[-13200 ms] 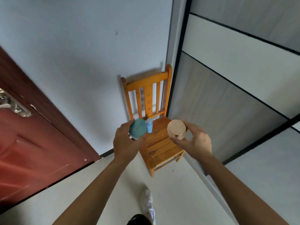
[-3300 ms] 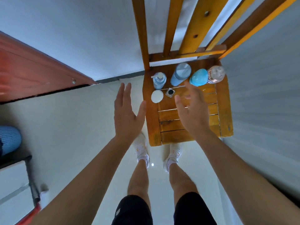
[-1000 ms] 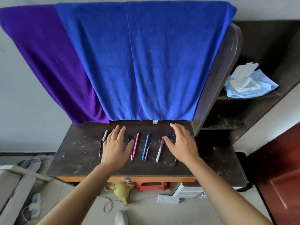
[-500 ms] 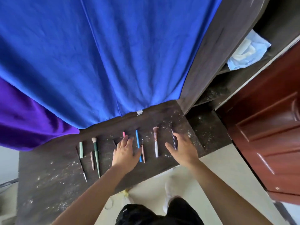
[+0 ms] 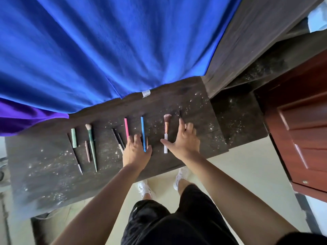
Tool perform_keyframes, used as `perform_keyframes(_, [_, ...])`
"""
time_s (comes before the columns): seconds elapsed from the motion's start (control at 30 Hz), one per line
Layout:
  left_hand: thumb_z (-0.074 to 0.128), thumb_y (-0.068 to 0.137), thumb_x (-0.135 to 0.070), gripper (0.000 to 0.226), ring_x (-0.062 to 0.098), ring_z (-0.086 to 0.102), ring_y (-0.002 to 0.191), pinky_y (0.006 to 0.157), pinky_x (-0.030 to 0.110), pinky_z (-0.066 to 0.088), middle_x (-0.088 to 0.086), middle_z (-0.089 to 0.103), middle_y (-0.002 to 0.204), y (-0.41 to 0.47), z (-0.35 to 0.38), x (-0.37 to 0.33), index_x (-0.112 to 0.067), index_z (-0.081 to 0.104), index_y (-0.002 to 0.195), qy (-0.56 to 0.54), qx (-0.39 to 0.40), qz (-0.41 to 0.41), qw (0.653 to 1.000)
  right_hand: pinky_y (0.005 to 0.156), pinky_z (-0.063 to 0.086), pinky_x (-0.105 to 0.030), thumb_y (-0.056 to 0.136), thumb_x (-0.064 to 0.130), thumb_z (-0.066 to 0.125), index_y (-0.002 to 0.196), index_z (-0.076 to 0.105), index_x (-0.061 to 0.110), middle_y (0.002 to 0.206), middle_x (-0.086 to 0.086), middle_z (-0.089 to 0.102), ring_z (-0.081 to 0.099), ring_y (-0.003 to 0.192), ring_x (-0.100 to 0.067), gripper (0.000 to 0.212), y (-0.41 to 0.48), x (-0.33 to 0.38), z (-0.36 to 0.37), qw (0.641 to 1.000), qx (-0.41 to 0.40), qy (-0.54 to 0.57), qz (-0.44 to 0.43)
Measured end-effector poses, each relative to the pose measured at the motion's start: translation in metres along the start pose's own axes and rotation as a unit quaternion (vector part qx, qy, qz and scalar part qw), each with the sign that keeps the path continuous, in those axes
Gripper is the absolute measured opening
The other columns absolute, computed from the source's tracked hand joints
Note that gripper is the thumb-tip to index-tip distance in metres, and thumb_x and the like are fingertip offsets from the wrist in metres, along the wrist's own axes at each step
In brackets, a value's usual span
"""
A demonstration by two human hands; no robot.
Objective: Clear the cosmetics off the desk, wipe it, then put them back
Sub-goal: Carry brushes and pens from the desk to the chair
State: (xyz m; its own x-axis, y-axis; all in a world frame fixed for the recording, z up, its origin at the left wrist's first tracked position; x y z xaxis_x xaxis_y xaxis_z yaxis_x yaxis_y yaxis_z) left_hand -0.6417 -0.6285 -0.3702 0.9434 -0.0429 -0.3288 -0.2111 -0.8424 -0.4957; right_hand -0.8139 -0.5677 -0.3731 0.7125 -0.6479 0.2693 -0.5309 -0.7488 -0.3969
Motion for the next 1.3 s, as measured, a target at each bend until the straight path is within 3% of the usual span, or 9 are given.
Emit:
perform_keyframes(0.13, [0.061, 0.087, -0.021, 0.032, 0.039, 0.059, 0.095, 0.073, 0.039, 0.046, 0.015, 0.057, 0.112, 0.009, -0.003, 0.004, -0.008, 0.054, 0.116, -0.016, -0.017, 0.002, 1.000, 0.082, 0.051, -0.040, 0.089, 0.042, 0.065, 0.146, 0.036, 0.017, 0.124, -0.009, 0.050, 0.054, 0.112, -0.028, 0.070, 0.000, 0.004, 0.003, 0.999, 0.004, 0.023, -0.040])
perform_keyframes(0.27, [0.066, 0.083, -0.024, 0.035, 0.035, 0.062, 0.094, 0.070, 0.034, 0.044, 0.010, 0.065, 0.108, 0.013, -0.005, 0.009, -0.014, 0.060, 0.116, -0.021, -0.025, -0.008, 0.999, 0.078, 0.052, -0.036, 0.089, 0.037, 0.062, 0.124, 0.058, 0.021, 0.112, -0.002, 0.063, 0.065, 0.096, -0.025, 0.038, 0.003, -0.012, -0.001, 0.995, 0.028, 0.096, 0.005])
perform_keyframes(0.4, [0.069, 0.078, -0.024, 0.034, 0.032, 0.064, 0.093, 0.074, 0.035, 0.049, 0.008, 0.068, 0.103, 0.019, -0.003, 0.008, -0.016, 0.065, 0.111, -0.025, -0.028, -0.012, 0.999, 0.075, 0.053, -0.032, 0.083, 0.041, 0.071, 0.114, 0.067, 0.023, 0.102, 0.001, 0.069, 0.067, 0.090, -0.021, 0.036, 0.005, -0.023, -0.001, 0.988, 0.042, 0.141, 0.053])
perform_keyframes(0.57, [0.071, 0.075, -0.020, 0.028, 0.028, 0.062, 0.086, 0.069, 0.029, 0.041, 0.005, 0.067, 0.098, 0.020, 0.002, 0.005, -0.016, 0.069, 0.102, -0.039, -0.037, -0.003, 0.999, 0.066, 0.053, -0.029, 0.080, 0.038, 0.076, 0.102, 0.070, 0.018, 0.085, 0.004, 0.069, 0.065, 0.074, -0.015, 0.030, 0.005, -0.029, 0.003, 0.977, 0.026, 0.201, 0.068])
perform_keyframes(0.67, [0.071, 0.074, -0.017, 0.023, 0.024, 0.056, 0.077, 0.066, 0.027, 0.036, 0.004, 0.069, 0.091, 0.020, 0.005, 0.004, -0.017, 0.068, 0.097, -0.057, -0.049, -0.013, 0.997, 0.065, 0.055, -0.031, 0.080, 0.039, 0.075, 0.099, 0.069, 0.019, 0.088, 0.003, 0.069, 0.065, 0.074, -0.016, 0.028, 0.002, -0.033, 0.005, 0.978, 0.016, 0.198, 0.060])
perform_keyframes(0.83, [0.072, 0.075, -0.017, 0.025, 0.018, 0.060, 0.081, 0.068, 0.023, 0.038, -0.003, 0.073, 0.093, 0.018, 0.010, 0.002, -0.017, 0.071, 0.100, -0.096, -0.056, -0.028, 0.993, 0.066, 0.054, -0.030, 0.082, 0.040, 0.075, 0.101, 0.070, 0.023, 0.087, 0.006, 0.071, 0.066, 0.075, -0.014, 0.026, 0.001, -0.038, 0.006, 0.980, 0.022, 0.192, 0.053])
perform_keyframes(1.0, [0.073, 0.077, -0.015, 0.024, 0.012, 0.061, 0.078, 0.065, 0.017, 0.040, -0.002, 0.073, 0.089, 0.014, 0.012, -0.003, -0.016, 0.073, 0.101, -0.147, -0.063, -0.027, 0.987, 0.050, 0.037, -0.009, 0.083, 0.037, 0.075, 0.096, 0.077, 0.024, 0.070, 0.010, 0.070, 0.063, 0.063, -0.003, 0.019, 0.003, -0.042, 0.005, 0.976, 0.049, 0.208, 0.033])
perform_keyframes(1.1, [0.072, 0.077, -0.013, 0.022, 0.003, 0.059, 0.071, 0.060, 0.001, 0.033, -0.010, 0.069, 0.079, 0.008, 0.010, -0.008, -0.017, 0.074, 0.098, -0.178, -0.068, -0.035, 0.981, 0.048, 0.038, -0.010, 0.083, 0.036, 0.075, 0.091, 0.078, 0.025, 0.058, 0.010, 0.062, 0.056, 0.052, 0.000, 0.014, 0.003, -0.043, 0.002, 0.976, 0.056, 0.212, 0.019])
perform_keyframes(1.3, [0.076, 0.075, -0.012, 0.015, -0.010, 0.060, 0.058, 0.054, -0.001, 0.039, -0.018, 0.067, 0.070, -0.001, -0.017, -0.027, -0.020, 0.076, 0.089, -0.264, -0.085, -0.039, 0.960, 0.050, 0.038, -0.012, 0.082, 0.035, 0.074, 0.079, 0.074, 0.027, 0.050, 0.017, 0.057, 0.053, 0.048, -0.002, 0.009, 0.002, -0.041, -0.026, 0.969, 0.010, 0.245, -0.004])
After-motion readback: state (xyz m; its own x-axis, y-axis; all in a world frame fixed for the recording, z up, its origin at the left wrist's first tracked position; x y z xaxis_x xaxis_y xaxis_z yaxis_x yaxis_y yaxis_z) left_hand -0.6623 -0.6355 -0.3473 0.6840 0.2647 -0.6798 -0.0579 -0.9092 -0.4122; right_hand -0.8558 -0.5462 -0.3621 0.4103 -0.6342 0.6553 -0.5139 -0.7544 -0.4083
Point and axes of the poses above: each hand's wrist, its own y-axis towards the middle knuckle, its own z-axis out of the palm, x = y × z, the point moved 1 cm from there along y, towards the middle knuckle
